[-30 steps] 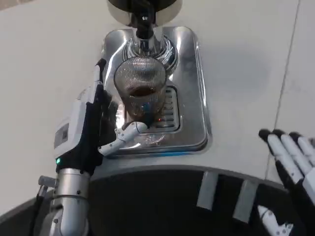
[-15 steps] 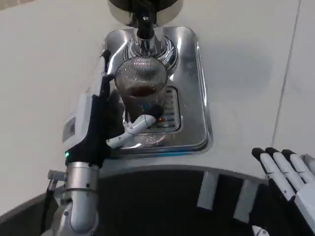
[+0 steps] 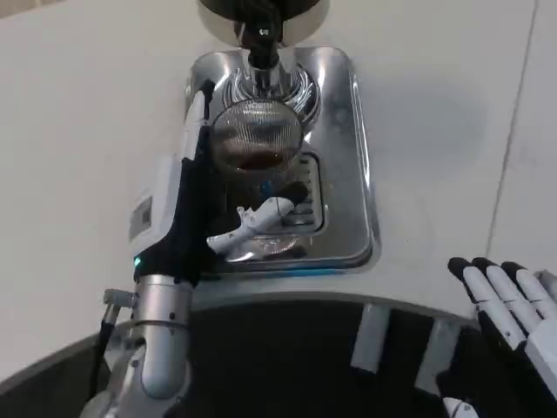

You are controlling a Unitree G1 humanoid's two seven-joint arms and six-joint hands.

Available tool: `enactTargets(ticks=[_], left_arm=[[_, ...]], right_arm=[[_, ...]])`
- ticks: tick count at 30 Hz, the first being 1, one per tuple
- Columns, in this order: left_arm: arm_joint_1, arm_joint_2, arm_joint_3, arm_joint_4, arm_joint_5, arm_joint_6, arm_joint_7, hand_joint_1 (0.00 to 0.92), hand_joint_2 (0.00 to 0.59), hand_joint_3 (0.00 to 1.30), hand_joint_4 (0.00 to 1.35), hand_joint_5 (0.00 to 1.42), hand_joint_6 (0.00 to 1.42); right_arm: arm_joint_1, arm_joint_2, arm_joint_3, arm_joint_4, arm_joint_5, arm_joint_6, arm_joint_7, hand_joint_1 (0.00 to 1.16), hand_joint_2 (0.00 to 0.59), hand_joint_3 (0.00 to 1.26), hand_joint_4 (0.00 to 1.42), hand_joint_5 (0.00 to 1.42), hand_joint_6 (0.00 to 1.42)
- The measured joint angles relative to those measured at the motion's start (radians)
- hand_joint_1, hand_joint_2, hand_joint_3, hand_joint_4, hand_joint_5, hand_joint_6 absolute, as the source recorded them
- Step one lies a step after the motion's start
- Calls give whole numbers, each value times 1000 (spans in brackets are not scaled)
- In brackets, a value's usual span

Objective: Grasp the cup under the faucet to collect the drink, then remove the cup.

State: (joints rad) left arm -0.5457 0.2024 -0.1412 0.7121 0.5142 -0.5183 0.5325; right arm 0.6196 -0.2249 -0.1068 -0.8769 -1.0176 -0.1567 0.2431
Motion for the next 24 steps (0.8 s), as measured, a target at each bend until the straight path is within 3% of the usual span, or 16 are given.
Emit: enactTargets(ticks=[4, 8, 10, 13, 18, 21, 24], left_arm=[[-12, -8, -2, 9, 0, -3, 9, 462, 53, 39, 43, 378, 478], [-31, -11, -17, 22, 6, -11, 19, 535, 73, 139, 171, 522, 730], [-46, -12, -32, 31, 12, -3, 26, 606, 87, 251, 292, 636, 884], [-57, -20, -57, 38, 47, 24, 58, 625, 91, 403, 489, 795, 1060], [-81, -52, -83, 47, 83, 95, 147, 628, 76, 835, 925, 1174, 1410], [-82, -82, -77, 55, 74, 97, 181, 624, 67, 1019, 1133, 1320, 1424], [-81, -125, -67, 64, 28, 89, 183, 628, 57, 1106, 1209, 1344, 1424]], right_arm=[[-18, 10, 13, -5, -7, 14, 22, 233, 503, 0, 0, 0, 0], [-34, 16, 19, -10, -10, 31, 43, 228, 500, 0, 0, 0, 0], [-47, 18, 23, -13, -10, 42, 56, 226, 496, 0, 0, 0, 0], [-66, 19, 29, -19, -10, 54, 68, 196, 481, 0, 0, 0, 0], [-85, 23, 33, -22, -10, 83, 85, 187, 482, 0, 0, 0, 0], [-90, 27, 34, -25, -12, 99, 93, 183, 483, 0, 0, 0, 0], [-90, 28, 35, -27, -16, 107, 99, 158, 492, 0, 0, 0, 0]])
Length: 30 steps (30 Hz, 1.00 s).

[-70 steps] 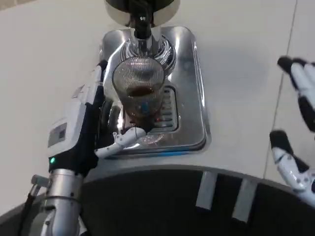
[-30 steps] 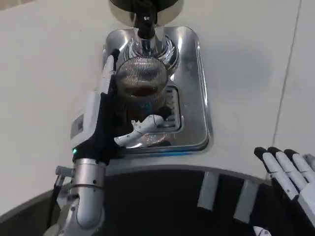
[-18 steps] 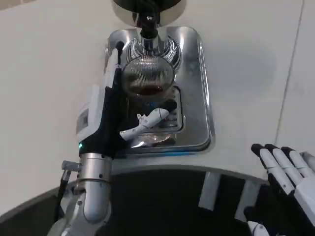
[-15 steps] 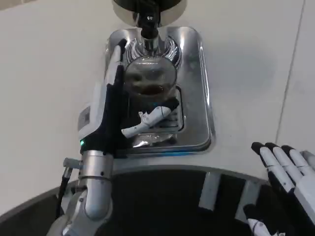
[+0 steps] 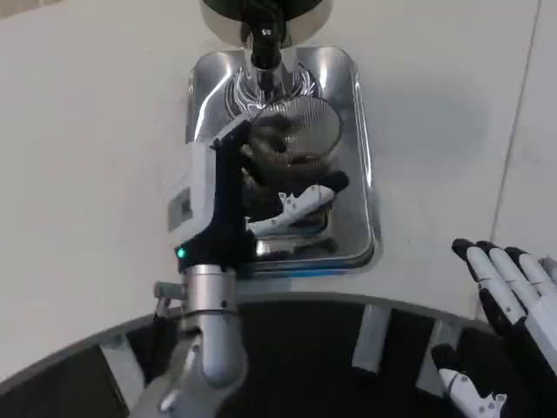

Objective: Grasp the cup under the faucet to collect the drink, then remove the cup.

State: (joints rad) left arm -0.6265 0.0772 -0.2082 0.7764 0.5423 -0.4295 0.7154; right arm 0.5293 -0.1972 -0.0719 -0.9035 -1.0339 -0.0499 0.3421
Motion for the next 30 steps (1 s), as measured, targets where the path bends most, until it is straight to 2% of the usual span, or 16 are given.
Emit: enactTargets(ticks=[2, 9, 14, 24, 30], left_arm=[[8, -20, 3, 1, -25, -10, 0, 645, 53, 1131, 1224, 1353, 1424], [46, -15, 3, -33, -28, -31, -4, 680, 48, 1195, 1250, 1370, 1424], [84, 12, 6, -78, -25, -30, -11, 708, 53, 1219, 1250, 1362, 1424], [134, 66, 14, -141, -16, -24, -24, 713, 53, 1228, 1236, 1362, 1424], [146, 79, 29, -162, -17, -15, -37, 713, 53, 1232, 1236, 1361, 1424]], right_arm=[[0, 0, -2, -1, 0, 10, 6, 154, 491, 0, 0, 0, 0], [0, -5, -25, -1, 18, 25, 14, 146, 490, 0, 0, 0, 0], [-8, -6, -22, 0, 22, 25, 15, 142, 489, 0, 0, 0, 0], [-48, -6, 11, 11, 14, 26, 15, 137, 494, 0, 0, 0, 0], [-96, -11, 18, 26, 14, 29, 16, 135, 495, 0, 0, 0, 0]])
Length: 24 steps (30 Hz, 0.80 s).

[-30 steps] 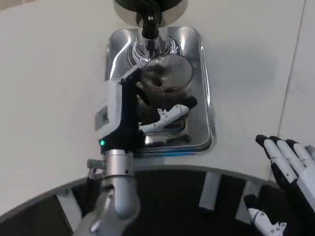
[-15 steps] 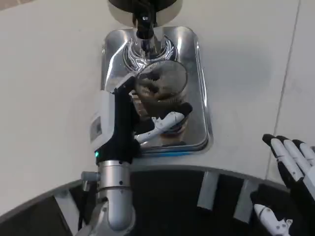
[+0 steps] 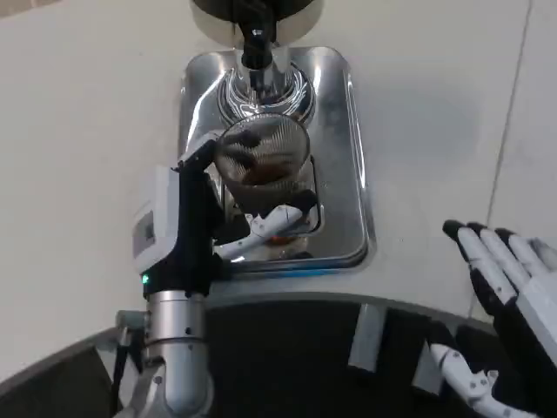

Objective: Grasp the cup under the faucet to collect the drink, then remove the cup.

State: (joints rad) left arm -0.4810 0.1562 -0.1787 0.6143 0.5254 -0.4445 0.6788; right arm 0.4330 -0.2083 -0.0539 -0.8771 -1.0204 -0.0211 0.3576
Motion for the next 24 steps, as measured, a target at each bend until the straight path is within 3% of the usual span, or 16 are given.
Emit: enactTargets(ticks=[9, 24], left_arm=[[41, 22, 17, -56, 0, 19, -12, 720, 55, 1237, 1236, 1360, 1424], [93, 34, 37, -142, 9, 60, -31, 723, 56, 1247, 1236, 1360, 1424]], right_arm=[[-65, -16, 5, 21, 6, 6, 16, 134, 495, 0, 0, 0, 0], [-195, -94, -20, 98, 90, 31, 19, 134, 499, 0, 0, 0, 0]])
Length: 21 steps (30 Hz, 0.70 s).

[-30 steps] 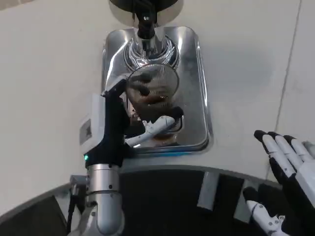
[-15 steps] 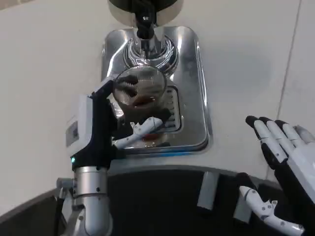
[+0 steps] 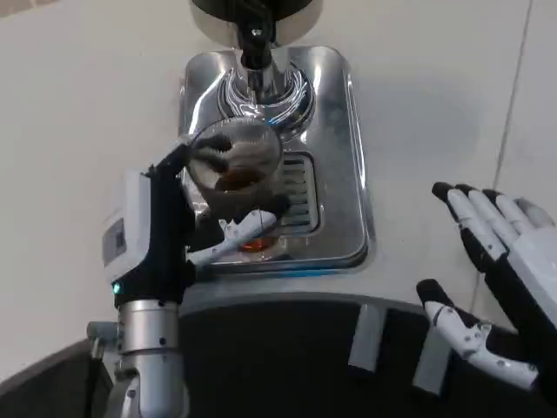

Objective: Grasp the cup under the faucet to collect the drink, then remove the cup.

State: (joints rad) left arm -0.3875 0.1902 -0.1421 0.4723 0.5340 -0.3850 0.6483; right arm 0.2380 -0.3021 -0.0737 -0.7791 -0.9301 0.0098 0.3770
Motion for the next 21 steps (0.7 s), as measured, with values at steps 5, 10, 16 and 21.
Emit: enactTargets(ticks=[5, 10, 16, 21], left_arm=[[41, 8, 5, -55, 20, 1, -12, 723, 56, 1250, 1236, 1360, 1424], [115, 32, 21, -148, 20, -3, -43, 723, 56, 1251, 1236, 1360, 1424], [193, 45, 46, -282, 17, -16, -89, 723, 56, 1251, 1247, 1360, 1424], [237, 48, 52, -349, 13, -32, -132, 723, 56, 1251, 1247, 1360, 1424]], right_arm=[[-29, -21, -1, 17, 14, 2, -1, 135, 503, 0, 0, 0, 0], [-35, -33, -1, 22, 17, -9, -24, 139, 518, 0, 0, 0, 0], [34, -59, -2, 12, 42, -81, -71, 135, 525, 0, 0, 0, 0], [93, -63, 2, -15, 47, -118, -82, 128, 529, 0, 0, 0, 0]])
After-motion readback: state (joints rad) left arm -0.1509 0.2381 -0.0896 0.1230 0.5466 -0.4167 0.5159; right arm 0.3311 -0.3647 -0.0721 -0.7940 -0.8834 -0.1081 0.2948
